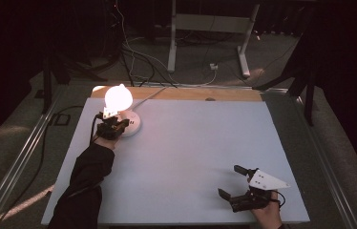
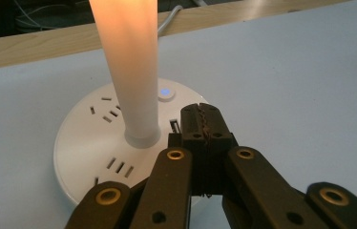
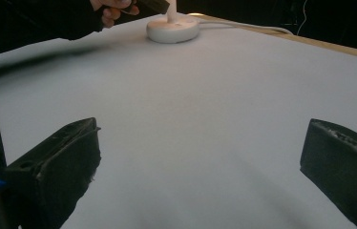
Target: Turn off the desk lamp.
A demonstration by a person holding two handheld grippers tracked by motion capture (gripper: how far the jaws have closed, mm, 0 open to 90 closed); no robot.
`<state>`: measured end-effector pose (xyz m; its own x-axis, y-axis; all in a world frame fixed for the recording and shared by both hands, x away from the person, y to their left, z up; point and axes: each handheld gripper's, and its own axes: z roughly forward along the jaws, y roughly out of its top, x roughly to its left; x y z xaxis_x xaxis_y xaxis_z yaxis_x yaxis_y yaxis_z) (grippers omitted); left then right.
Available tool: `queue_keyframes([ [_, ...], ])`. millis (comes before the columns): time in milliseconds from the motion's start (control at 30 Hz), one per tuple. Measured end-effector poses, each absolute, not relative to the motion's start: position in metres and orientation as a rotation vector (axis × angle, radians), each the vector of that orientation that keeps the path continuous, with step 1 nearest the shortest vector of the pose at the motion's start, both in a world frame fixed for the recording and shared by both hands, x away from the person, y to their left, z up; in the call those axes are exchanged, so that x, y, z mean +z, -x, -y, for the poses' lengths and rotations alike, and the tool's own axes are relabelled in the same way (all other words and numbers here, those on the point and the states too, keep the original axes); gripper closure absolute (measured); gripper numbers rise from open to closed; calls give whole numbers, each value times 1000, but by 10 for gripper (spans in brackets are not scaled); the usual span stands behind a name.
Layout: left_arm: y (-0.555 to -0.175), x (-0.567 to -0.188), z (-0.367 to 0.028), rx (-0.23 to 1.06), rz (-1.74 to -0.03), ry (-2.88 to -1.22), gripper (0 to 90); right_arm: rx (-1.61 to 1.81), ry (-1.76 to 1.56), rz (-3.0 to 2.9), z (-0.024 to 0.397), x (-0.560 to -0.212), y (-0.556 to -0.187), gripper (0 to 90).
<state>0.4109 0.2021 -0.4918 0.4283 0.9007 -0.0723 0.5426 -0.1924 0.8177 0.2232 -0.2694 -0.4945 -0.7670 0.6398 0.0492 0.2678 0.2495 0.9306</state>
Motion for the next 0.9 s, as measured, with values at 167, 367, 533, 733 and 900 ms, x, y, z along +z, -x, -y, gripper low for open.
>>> queue_keyframes([
  [167, -411, -497, -202, 548, -1232, -1874, 900, 1523, -840, -2189, 270, -495, -223, 0],
  [367, -411, -502, -203, 535, -1238, -1874, 900, 1522, -840, -2192, 270, -495, -224, 0],
  [533, -411, -504, -202, 537, -1238, -1887, 900, 1522, -840, -2192, 270, -495, -224, 0],
  [733, -412, -505, -203, 534, -1238, -1892, 900, 1520, -837, -2194, 270, -495, -224, 0],
  [900, -412, -508, -203, 537, -1241, -1901, 900, 1524, -840, -2193, 270, -495, -224, 0],
])
